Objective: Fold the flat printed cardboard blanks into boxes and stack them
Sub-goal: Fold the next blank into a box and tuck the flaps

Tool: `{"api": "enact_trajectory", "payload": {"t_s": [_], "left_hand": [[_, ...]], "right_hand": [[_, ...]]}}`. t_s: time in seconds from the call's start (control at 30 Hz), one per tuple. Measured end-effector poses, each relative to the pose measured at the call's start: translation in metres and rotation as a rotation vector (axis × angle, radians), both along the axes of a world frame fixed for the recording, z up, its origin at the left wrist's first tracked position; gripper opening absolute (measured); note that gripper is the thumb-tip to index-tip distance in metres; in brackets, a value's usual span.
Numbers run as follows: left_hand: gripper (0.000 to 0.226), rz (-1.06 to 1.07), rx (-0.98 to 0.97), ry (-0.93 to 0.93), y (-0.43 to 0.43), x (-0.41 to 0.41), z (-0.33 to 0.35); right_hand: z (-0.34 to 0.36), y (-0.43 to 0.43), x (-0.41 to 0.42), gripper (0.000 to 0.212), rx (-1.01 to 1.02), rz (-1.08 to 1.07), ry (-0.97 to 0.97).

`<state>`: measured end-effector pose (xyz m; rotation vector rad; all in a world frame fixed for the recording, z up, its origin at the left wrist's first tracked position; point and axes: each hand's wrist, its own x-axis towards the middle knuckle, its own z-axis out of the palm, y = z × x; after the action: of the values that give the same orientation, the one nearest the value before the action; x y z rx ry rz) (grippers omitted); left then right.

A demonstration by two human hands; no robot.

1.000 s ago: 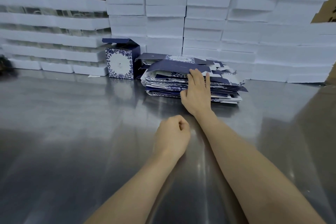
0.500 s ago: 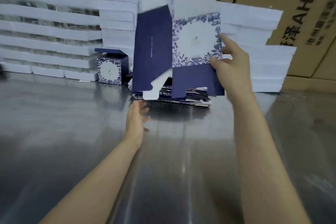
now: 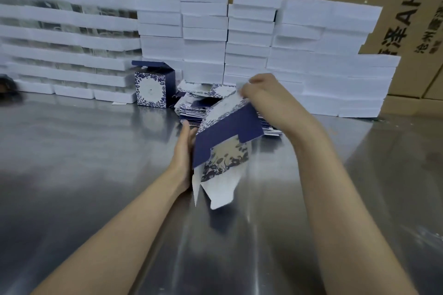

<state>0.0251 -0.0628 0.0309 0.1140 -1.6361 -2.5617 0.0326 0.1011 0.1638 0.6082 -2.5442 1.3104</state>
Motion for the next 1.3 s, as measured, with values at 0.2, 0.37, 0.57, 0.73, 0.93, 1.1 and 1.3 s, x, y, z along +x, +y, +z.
{"api": "enact_trajectory", "payload": {"t_s": [0.2,0.37,0.57,0.73,0.93,1.1,1.3], "left_hand": [[0.053,0.128,-0.095,-0.068,-0.039,-0.021,0.012],[0.034,0.245,-0.733,-0.02,-0.065,-0.023,-0.011],[0.053,-0.054,-1.711,0.071,-0.03,-0.018,-0.029],[0.072,-0.131,-1.807,-0.177,-0.036,-0.02,-0.032],[0.087,0.068,-1.77,-0.414,-0.049,-0.009,-0.03],[0.038,0.3,-1.001,-0.113,-0.056,0.006,-0.011],[0.032,0.045,-0.08,0.017,-0.041,0.027,0.021]], "right_hand": [[-0.079,-0.03,-0.033,0.049,0.457,0.128,-0.074],[-0.159,-0.046,-0.04,0.063,0.8,0.103,-0.078],[-0.166,-0.049,-0.049,0.057,0.772,0.056,-0.092],[-0.169,-0.029,-0.054,0.075,0.832,-0.184,-0.174],[-0.163,0.023,-0.061,0.072,0.778,-0.315,-0.25],[-0.157,0.036,-0.049,0.042,-0.025,-0.146,-0.21],[-0.146,0.042,-0.039,0.051,-0.627,0.293,-0.495]]}}
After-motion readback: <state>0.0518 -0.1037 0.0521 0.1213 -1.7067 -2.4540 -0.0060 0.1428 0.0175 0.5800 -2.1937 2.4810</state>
